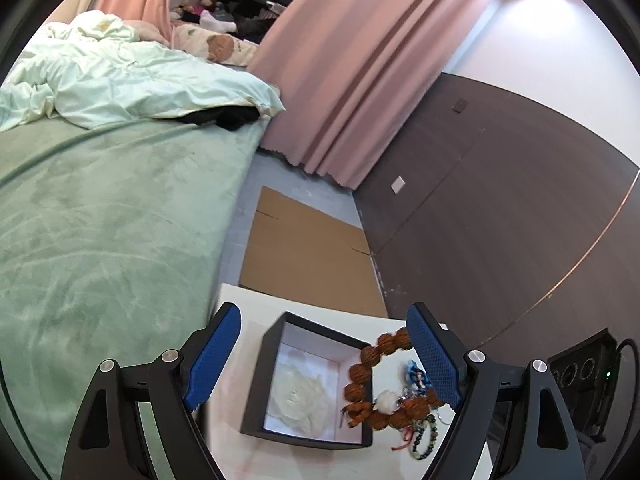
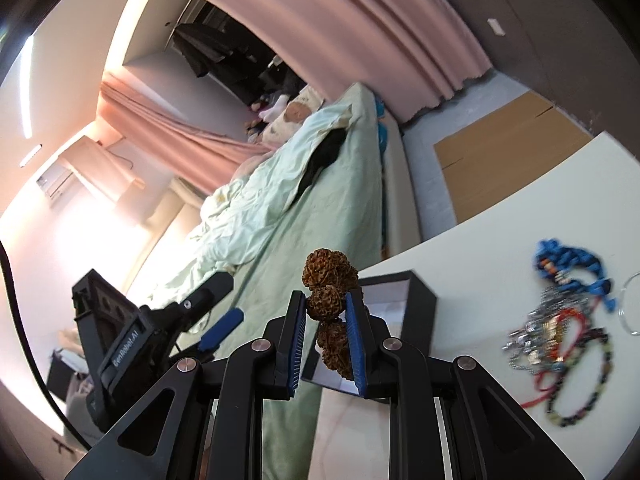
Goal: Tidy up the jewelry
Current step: 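Drop cloth into black box with left gripper while right gripper lays bracelet on it, then withdraw both grippers from the box back to the jewelry pile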
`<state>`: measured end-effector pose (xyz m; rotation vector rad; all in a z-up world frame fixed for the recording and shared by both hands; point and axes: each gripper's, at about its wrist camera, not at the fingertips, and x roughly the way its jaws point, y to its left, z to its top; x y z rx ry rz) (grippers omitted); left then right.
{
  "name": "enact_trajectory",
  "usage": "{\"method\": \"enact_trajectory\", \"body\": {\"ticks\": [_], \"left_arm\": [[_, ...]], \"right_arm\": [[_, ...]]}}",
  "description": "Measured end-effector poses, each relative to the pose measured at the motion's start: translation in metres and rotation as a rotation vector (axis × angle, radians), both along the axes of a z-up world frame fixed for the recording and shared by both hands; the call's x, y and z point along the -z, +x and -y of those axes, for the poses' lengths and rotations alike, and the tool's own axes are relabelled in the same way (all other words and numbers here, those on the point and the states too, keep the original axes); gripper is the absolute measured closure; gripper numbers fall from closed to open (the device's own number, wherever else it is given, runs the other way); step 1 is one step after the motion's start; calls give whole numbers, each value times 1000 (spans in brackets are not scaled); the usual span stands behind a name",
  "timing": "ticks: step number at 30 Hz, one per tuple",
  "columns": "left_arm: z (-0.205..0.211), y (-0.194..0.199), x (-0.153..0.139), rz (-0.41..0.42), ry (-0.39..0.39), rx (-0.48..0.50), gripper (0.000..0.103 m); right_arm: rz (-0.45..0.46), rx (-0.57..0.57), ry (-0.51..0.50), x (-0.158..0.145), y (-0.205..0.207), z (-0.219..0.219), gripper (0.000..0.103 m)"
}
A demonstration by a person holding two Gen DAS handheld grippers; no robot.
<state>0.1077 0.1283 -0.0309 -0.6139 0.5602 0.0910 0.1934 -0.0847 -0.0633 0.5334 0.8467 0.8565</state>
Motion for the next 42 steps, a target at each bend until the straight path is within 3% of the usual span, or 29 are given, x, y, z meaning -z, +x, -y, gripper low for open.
{"method": "enact_trajectory", "body": {"ticks": [7, 10, 11, 12, 14, 27, 42], "left_arm": [[-4, 1, 1, -2, 3, -11, 18], [-5, 1, 1, -5, 1, -15, 18], [-5, 1, 1, -7, 2, -14, 18], [-5, 1, 2, -7, 3, -12, 18], [-5, 1, 2, -8, 5, -11, 18], [28, -5, 0, -9, 39, 62, 18], [92, -12, 1, -9, 139, 188, 18]], "right_arm": [[-33, -57, 6, 16, 5, -27, 81], [-75, -62, -72, 26, 11, -37, 81], [-95, -58, -105, 31, 14, -40, 75], [-113, -55, -128, 34, 17, -40, 61], [-122, -28, -128, 33, 18, -32, 52], [-76, 117, -133, 3, 6, 42, 52], [-90, 230, -243, 5, -13, 120, 52]]}}
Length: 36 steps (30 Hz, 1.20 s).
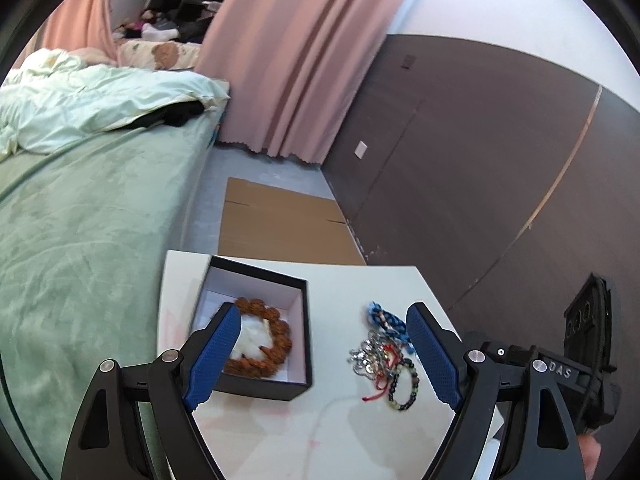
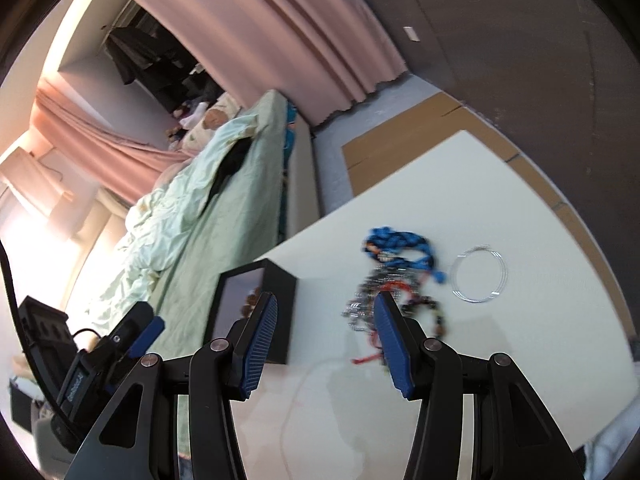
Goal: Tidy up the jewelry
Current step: 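Withdraw both grippers from the box back to the jewelry pile, then grasp the green bead bracelet with the left gripper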
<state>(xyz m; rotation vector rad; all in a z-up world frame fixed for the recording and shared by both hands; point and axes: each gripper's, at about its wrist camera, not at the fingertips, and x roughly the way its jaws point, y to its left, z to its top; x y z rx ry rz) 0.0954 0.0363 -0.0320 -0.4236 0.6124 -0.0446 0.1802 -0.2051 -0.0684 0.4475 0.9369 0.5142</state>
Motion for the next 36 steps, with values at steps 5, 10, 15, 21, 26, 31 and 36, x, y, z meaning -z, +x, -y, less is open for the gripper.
{"method": "enact_trajectory", "body": {"ticks": [5, 10, 15, 21, 26, 31, 36], "left_arm": [[22, 5, 4, -2, 23, 50, 25], [43, 13, 11, -23, 25, 105, 43], [64, 28, 22, -72, 17, 169, 52], [86, 47, 38, -132, 48, 214, 57], [100, 63, 54, -194, 84, 221, 70], [112, 76, 68, -235, 99, 207, 70], [118, 85, 81, -258, 137, 177, 70]], "right_arm": [[-63, 40, -46, 12, 3, 18, 52], [-168, 71, -56, 34, 9, 33, 68], [-193, 109, -42, 38, 11, 48, 70], [-203, 155, -44, 36, 13, 62, 70], [-216, 187, -22, 34, 17, 72, 70], [-205, 200, -14, 30, 19, 77, 70], [-203, 195, 6, 29, 20, 79, 70]]}}
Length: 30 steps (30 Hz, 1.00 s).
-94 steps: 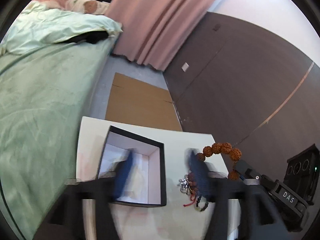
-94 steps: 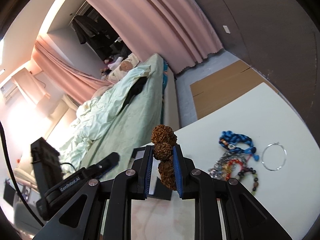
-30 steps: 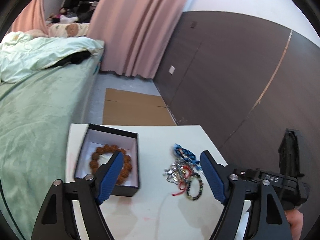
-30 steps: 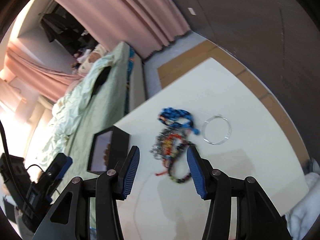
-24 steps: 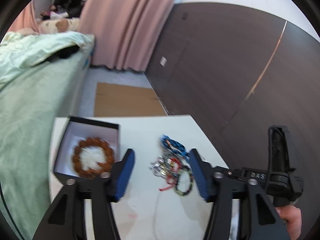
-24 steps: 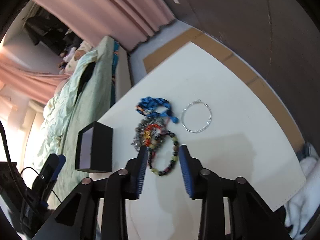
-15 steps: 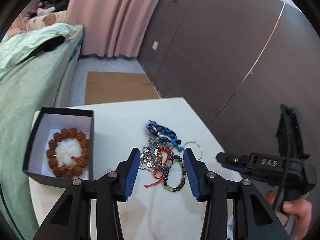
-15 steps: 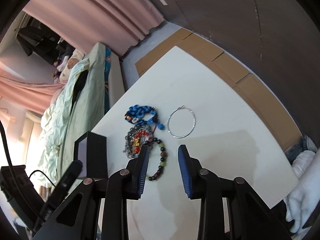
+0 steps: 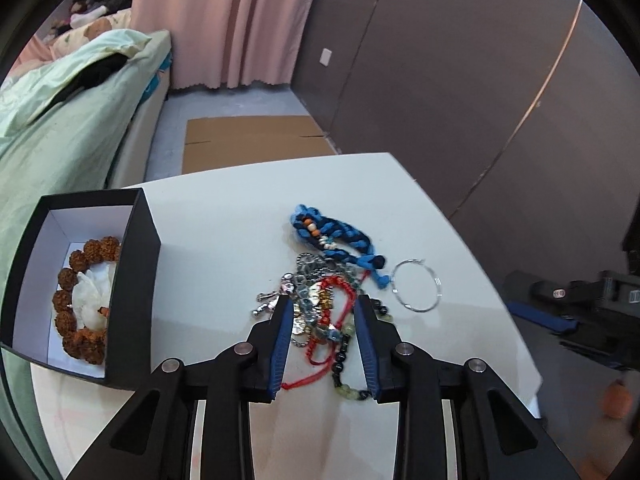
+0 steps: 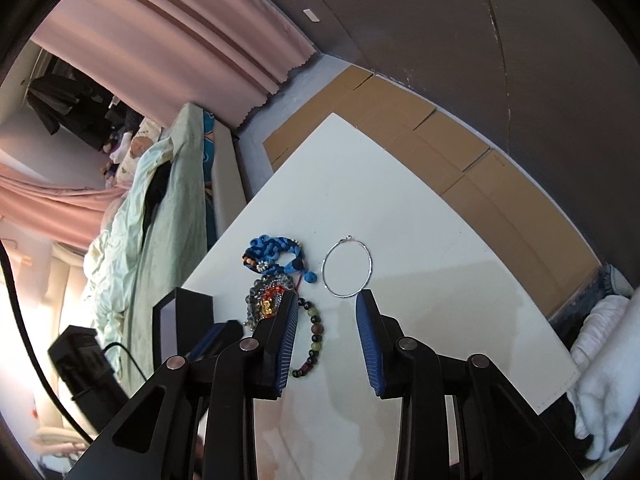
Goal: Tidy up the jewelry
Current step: 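Grasp the green bead bracelet with the left gripper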
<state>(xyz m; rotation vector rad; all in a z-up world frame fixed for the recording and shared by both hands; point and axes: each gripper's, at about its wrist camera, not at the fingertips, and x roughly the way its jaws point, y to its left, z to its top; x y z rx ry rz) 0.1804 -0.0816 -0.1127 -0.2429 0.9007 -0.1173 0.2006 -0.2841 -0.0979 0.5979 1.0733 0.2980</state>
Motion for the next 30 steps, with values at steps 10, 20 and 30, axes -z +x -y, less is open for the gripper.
{"method": "enact_trajectory", "body": {"ticks": [10, 20, 30], "left_arm": [[-8, 10, 25, -56, -23, -26, 76], [-16, 0, 0, 12, -102, -1, 94], [-27, -15, -36, 92, -154, 10, 94]], "right_arm": [[9, -12, 1, -3, 3, -1, 70], [-10, -69, -77, 6, 6, -24, 70], [-39, -163, -200, 21, 8, -54, 70]]}}
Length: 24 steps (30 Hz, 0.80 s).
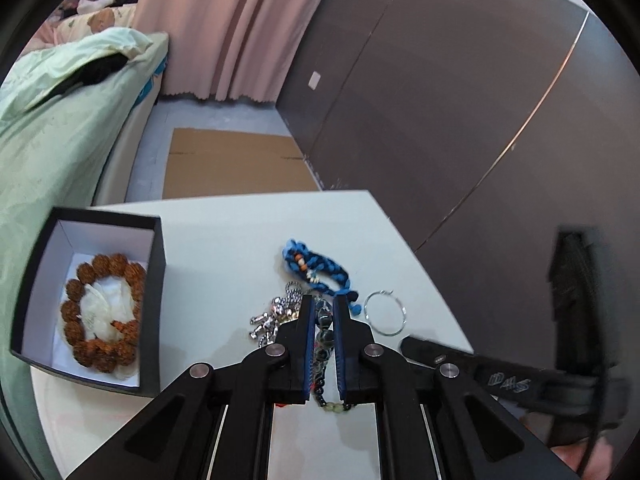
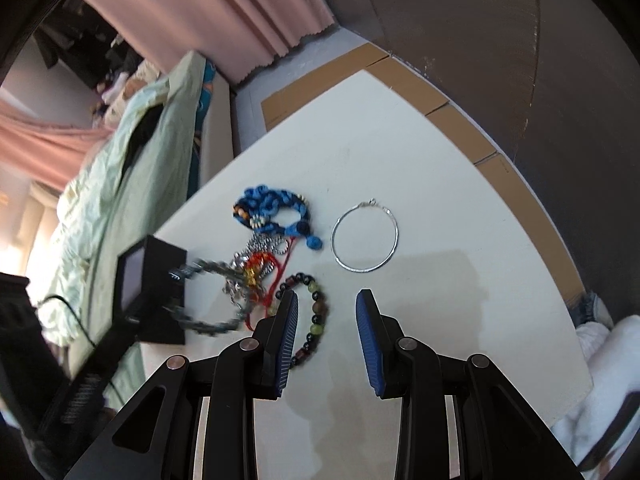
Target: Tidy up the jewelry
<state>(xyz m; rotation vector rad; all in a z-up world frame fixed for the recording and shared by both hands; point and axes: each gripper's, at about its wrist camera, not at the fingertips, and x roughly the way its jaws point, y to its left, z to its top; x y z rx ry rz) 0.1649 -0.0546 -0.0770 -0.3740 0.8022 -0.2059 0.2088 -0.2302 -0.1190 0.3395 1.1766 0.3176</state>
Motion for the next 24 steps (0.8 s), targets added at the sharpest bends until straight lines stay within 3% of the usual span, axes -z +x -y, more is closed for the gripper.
{"method": "enact_trajectory", "body": {"ticks": [17, 19, 21, 24], "left_arm": [[-66, -33, -38, 86, -72, -114, 94], [-74, -36, -40, 90, -77, -129, 94], [-84, -40, -42, 94, -77, -147, 94], [-96, -45, -44, 99, -73, -172, 94]], "right_arm": [[10, -66, -204, 19, 2, -42, 70], [25, -79, -232, 18, 0, -48, 75], [19, -96, -227, 18, -1, -52, 91], [36, -108, -236, 15, -6, -57, 92]]}}
